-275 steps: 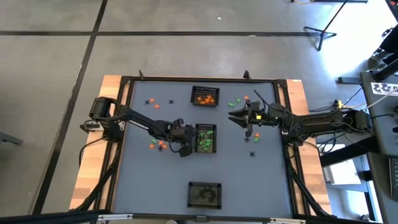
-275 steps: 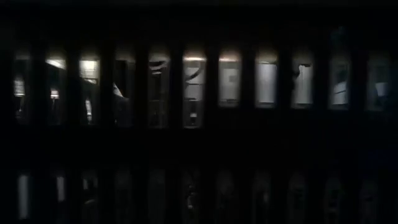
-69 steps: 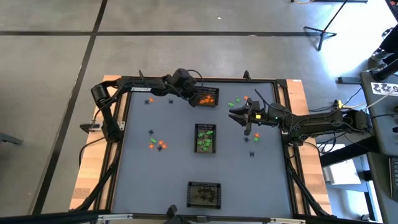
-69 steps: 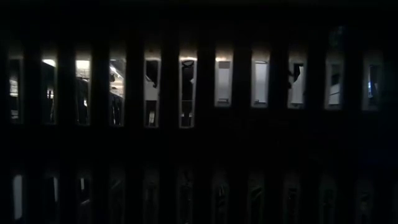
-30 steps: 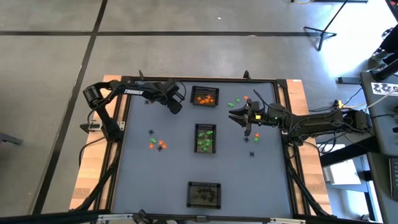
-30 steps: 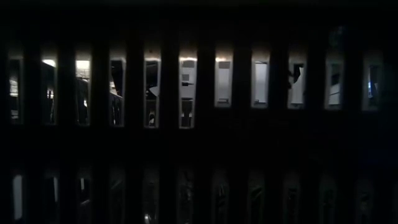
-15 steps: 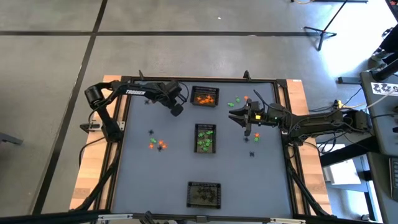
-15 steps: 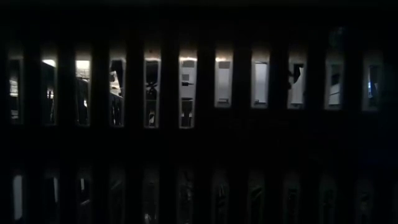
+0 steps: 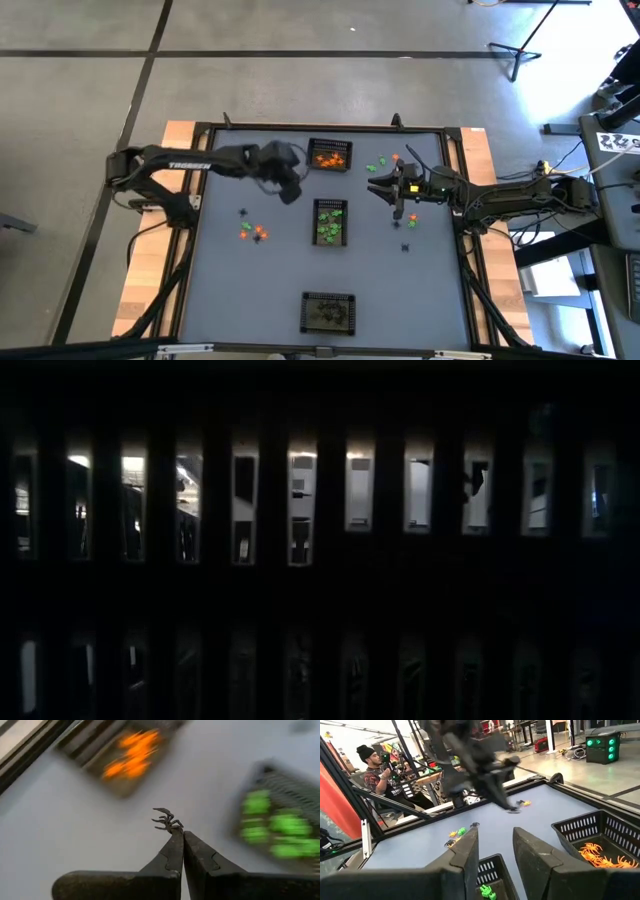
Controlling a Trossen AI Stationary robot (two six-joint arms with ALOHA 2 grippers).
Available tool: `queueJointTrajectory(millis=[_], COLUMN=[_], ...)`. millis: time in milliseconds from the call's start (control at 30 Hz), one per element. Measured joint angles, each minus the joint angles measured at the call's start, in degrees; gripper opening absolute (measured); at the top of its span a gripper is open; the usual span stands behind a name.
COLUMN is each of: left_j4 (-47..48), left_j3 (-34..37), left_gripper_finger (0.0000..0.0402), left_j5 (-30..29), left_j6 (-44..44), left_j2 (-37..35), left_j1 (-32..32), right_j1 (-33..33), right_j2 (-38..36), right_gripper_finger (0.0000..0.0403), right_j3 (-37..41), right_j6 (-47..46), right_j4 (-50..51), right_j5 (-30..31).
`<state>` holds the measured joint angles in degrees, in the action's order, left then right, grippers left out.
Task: Sort Halloween decoration
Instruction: Put the black spider toy into the bottom black bin
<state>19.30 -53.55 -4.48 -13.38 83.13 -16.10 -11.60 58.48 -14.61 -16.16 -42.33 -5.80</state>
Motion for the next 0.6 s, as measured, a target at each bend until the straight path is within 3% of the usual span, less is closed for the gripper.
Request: queueJointTrajectory(millis=[200, 400, 600], left_j4=[-9.3, -17.5, -21.1], left_j3=[-0.1, -0.1, -0.1], left_gripper_finger=[0.0, 0.0, 0.0], left_j5=[-1.2, -7.8, -10.8], left_j6=[-1.5, -1.5, -2.7], left_j2=[-1.6, -1.7, -1.7], left_j1=[13.4, 23.1, 28.7], right_j1=[0.8, 7.9, 14.5], right_j2=[0.0, 1.6, 9.2], right_gripper_finger=[0.0119, 0.012, 0.0147], right_j3=[0.0, -2.3, -7.6], right_j6=[1.4, 7.5, 12.2], right_j4=[-1.2, -1.2, -0.8], right_j5=[-10.0, -10.8, -8.8])
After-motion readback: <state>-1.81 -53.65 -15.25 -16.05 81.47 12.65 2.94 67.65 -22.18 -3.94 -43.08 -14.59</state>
